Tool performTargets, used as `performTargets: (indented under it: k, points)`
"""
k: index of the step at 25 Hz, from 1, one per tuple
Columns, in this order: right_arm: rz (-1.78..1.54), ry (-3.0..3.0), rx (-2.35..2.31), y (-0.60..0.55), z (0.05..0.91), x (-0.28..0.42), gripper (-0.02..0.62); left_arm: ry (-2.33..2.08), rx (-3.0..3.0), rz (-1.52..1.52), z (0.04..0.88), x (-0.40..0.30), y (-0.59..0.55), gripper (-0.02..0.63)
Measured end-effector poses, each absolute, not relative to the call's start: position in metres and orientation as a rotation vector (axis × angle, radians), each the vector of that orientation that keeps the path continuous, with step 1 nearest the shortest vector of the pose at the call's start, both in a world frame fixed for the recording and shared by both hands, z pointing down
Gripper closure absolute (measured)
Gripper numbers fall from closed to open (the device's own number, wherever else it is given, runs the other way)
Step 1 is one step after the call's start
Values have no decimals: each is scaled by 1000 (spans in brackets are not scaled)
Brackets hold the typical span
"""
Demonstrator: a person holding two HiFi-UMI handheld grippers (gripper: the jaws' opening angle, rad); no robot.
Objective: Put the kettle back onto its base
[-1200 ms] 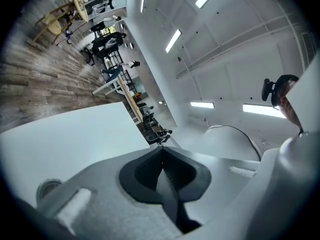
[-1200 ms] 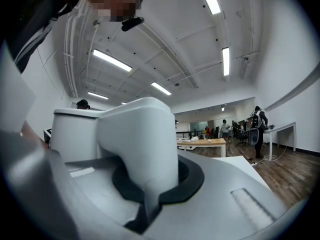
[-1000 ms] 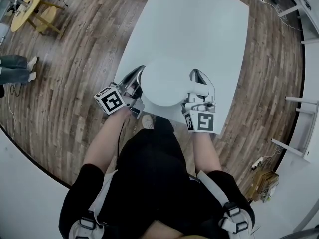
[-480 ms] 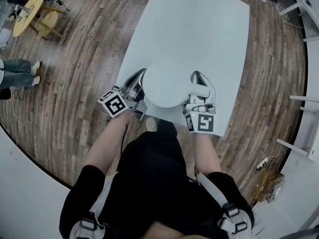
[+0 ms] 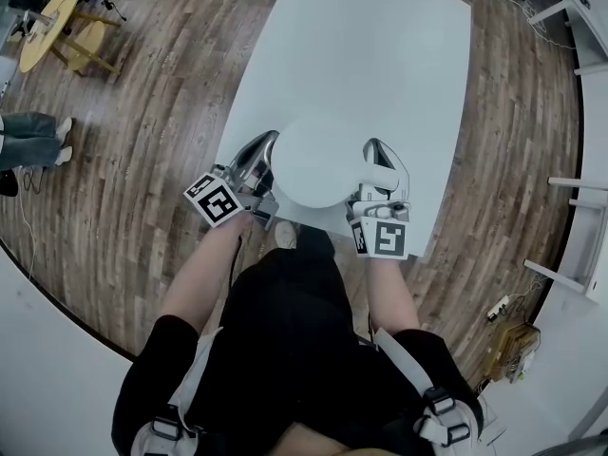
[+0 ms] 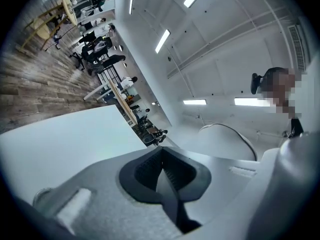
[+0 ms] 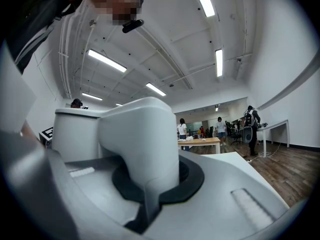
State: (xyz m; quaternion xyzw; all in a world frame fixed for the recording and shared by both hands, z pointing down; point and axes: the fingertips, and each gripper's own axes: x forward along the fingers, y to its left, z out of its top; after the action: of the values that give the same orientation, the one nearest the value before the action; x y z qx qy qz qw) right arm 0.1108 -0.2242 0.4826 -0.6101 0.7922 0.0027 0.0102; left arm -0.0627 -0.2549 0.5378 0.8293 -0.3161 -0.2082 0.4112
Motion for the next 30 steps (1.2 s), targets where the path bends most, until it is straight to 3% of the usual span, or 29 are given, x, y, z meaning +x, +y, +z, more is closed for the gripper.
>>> performTargets:
  k: [30]
  points:
    - [34,2498,-1899,-226,479,103,591,-794,2079,-556,538,-69,-255,607]
